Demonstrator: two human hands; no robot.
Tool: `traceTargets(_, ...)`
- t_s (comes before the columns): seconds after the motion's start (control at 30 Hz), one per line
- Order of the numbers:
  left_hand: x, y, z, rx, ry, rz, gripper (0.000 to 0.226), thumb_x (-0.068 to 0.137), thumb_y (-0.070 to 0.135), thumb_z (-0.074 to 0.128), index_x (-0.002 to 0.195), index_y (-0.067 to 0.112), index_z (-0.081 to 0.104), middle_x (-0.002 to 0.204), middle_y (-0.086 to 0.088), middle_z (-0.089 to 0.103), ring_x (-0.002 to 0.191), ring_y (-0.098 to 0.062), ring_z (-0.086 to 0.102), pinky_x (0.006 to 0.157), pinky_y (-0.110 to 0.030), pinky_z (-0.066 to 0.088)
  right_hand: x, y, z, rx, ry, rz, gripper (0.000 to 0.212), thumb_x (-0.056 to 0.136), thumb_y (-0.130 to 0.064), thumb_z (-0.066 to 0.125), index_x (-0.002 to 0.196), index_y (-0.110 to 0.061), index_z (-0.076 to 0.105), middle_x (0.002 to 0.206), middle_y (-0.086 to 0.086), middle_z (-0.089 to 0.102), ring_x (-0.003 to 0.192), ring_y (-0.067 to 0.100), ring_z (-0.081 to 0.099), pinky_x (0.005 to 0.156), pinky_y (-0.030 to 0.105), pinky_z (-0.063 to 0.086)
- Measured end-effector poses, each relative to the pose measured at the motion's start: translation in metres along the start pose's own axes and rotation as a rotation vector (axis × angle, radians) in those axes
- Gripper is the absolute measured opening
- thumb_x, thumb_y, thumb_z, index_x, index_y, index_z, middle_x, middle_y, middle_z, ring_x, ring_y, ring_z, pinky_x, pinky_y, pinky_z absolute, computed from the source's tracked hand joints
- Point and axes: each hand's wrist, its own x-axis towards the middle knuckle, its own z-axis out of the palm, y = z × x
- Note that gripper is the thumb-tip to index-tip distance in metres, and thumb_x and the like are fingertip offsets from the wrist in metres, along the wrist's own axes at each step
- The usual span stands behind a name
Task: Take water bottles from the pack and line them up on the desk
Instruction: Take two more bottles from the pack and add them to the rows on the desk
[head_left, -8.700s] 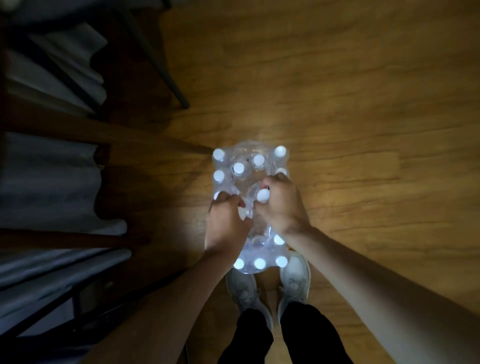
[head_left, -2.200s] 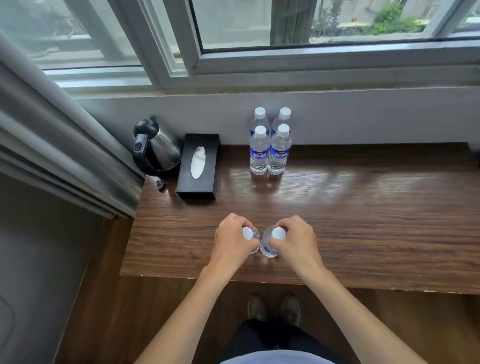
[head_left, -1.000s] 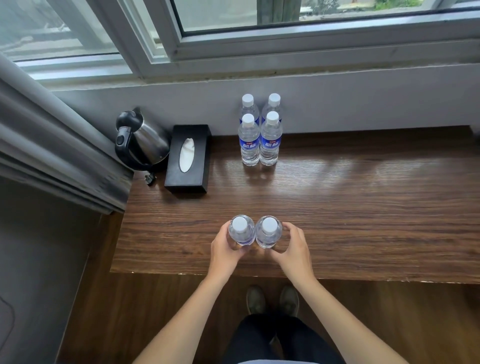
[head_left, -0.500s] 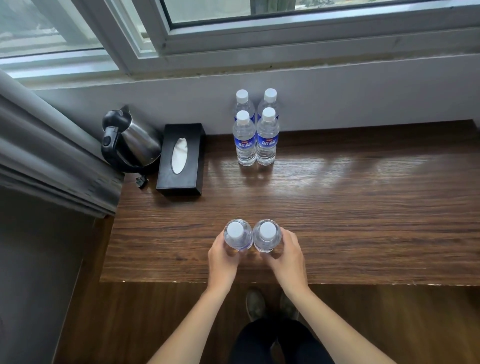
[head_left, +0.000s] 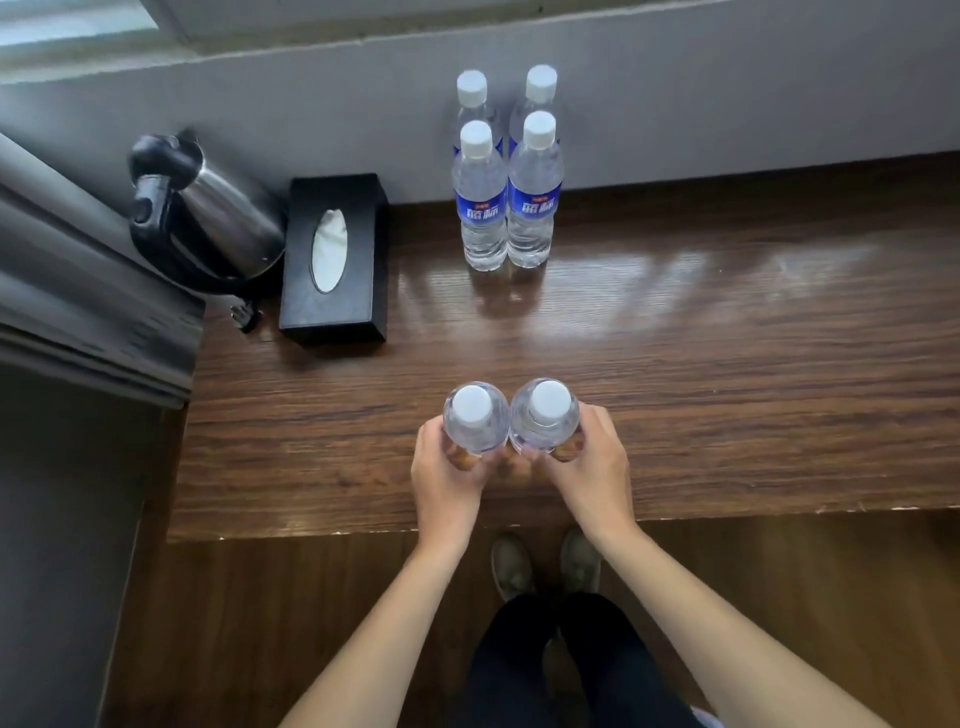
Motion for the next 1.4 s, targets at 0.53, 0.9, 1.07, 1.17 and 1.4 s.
traceTargets(0.53, -0.001, -0.022, 0.013, -0.039, -0.052, 0.135, 0.063, 0.075, 0.021, 0.086, 0.129, 0.019, 0.053, 0.126, 0.007, 0.062, 0.116, -0.005, 0.058, 0.097, -0.021, 0.049, 0.007, 0.026, 0.008, 0.102, -0.086, -0.16, 0.065, 0.072, -0.033, 0.083, 0.128, -0.025, 0.05, 0.123, -0.013, 0.055, 0.115, 0.003, 0.053, 0.092, 0.019, 0.047)
traceTargets(0.9, 0.0, -0.025, 0.023, 0.004, 0.071, 0.223, 0.052, 0.073, 0.026, 0.088, 0.116, 0.017, 0.063, 0.112, 0.007, 0.057, 0.106, -0.011, 0.06, 0.09, -0.031, 0.054, 0.025, 0.025, 0.005, 0.006, -0.059, -0.236, 0.06, 0.064, -0.042, 0.086, 0.112, -0.025, 0.054, 0.103, -0.014, 0.048, 0.101, 0.012, 0.053, 0.081, 0.025, 0.045)
traceTargets(1.07, 0.001, -0.024, 0.027, 0.065, 0.101, 0.225, 0.058, 0.068, 0.039, 0.089, 0.114, 0.017, 0.062, 0.11, 0.007, 0.055, 0.1, -0.009, 0.058, 0.08, -0.018, 0.049, 0.03, 0.023, 0.005, -0.05, -0.069, -0.15, 0.079, 0.05, -0.058, 0.087, 0.11, -0.026, 0.046, 0.105, -0.009, 0.047, 0.105, 0.012, 0.05, 0.084, 0.029, 0.047)
traceTargets(1.17, 0.001, -0.023, 0.028, 0.072, 0.089, 0.212, 0.057, 0.069, 0.038, 0.089, 0.114, 0.016, 0.061, 0.11, 0.004, 0.053, 0.1, -0.011, 0.057, 0.08, -0.023, 0.052, 0.032, 0.024, 0.005, -0.076, -0.075, -0.136, 0.081, 0.049, -0.056, 0.089, 0.109, -0.025, 0.045, 0.105, -0.009, 0.045, 0.104, 0.008, 0.047, 0.082, 0.025, 0.044)
traceTargets(1.4, -0.007, -0.026, 0.022, -0.028, -0.017, 0.201, 0.055, 0.078, 0.018, 0.083, 0.127, 0.019, 0.059, 0.127, 0.003, 0.059, 0.121, -0.01, 0.057, 0.102, -0.029, 0.05, 0.025, 0.034, -0.002, 0.063, -0.164, -0.254, 0.063, 0.074, -0.026, 0.079, 0.129, -0.025, 0.048, 0.12, -0.015, 0.052, 0.111, -0.003, 0.049, 0.087, 0.006, 0.037)
